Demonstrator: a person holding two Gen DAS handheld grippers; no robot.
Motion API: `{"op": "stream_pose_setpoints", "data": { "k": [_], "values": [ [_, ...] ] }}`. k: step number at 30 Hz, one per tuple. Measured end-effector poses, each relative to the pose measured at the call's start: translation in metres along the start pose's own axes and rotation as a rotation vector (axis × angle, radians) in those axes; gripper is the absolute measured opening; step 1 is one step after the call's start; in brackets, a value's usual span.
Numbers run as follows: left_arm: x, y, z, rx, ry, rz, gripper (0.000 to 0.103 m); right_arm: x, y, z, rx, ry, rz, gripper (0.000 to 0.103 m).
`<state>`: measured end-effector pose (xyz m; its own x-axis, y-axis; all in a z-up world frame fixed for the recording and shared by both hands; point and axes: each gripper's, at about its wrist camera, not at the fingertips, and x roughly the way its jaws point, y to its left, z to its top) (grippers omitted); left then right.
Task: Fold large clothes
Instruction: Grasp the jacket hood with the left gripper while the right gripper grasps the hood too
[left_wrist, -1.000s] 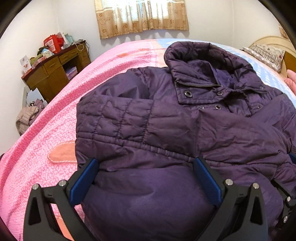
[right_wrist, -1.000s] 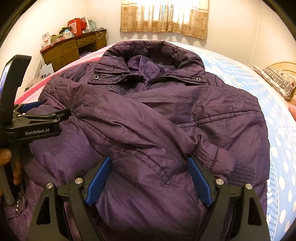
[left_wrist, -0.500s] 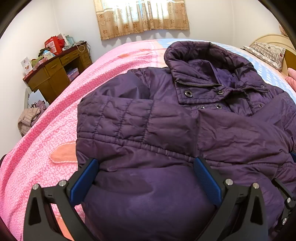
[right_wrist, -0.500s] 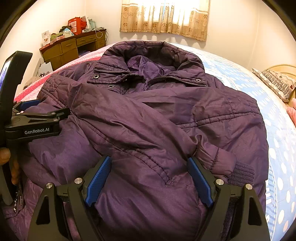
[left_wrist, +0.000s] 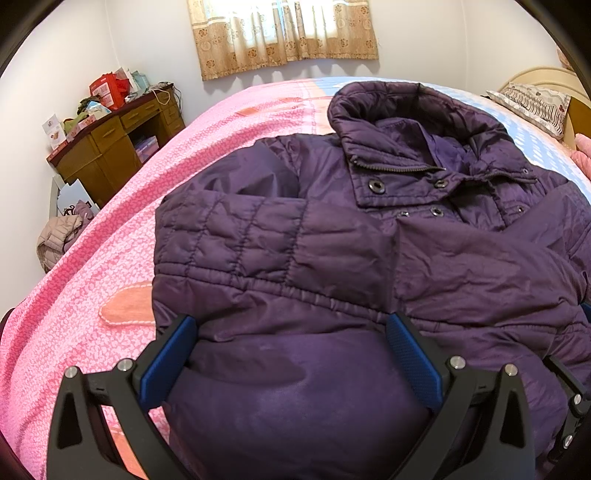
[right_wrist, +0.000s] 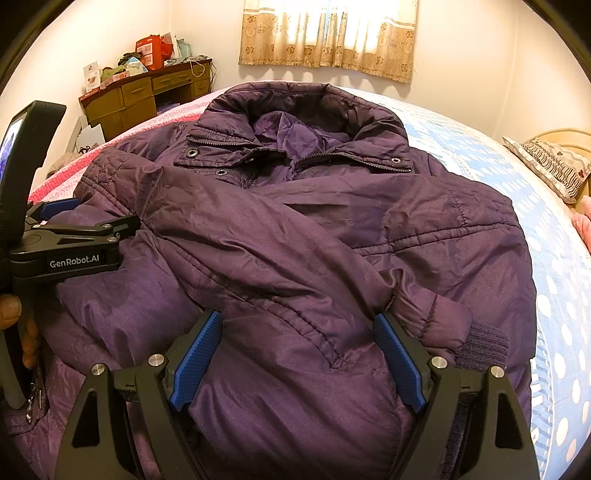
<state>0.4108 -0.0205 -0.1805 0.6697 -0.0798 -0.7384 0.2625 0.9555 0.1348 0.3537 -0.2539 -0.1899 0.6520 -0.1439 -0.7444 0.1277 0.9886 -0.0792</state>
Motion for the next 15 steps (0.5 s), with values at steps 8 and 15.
{"op": "stream_pose_setpoints", "data": {
  "k": [8, 15],
  "values": [
    [-0.010, 0.008, 0.006, -0.015, 0.015, -0.029, 0.103, -0.011, -0.012, 0.011, -0.007, 0.043, 0.091, 0.085],
    [-0.075, 0.037, 0.037, -0.066, -0.101, -0.112, 0.103, -0.060, -0.037, 0.050, -0.048, -0.072, 0.122, 0.085]
  ]
}}
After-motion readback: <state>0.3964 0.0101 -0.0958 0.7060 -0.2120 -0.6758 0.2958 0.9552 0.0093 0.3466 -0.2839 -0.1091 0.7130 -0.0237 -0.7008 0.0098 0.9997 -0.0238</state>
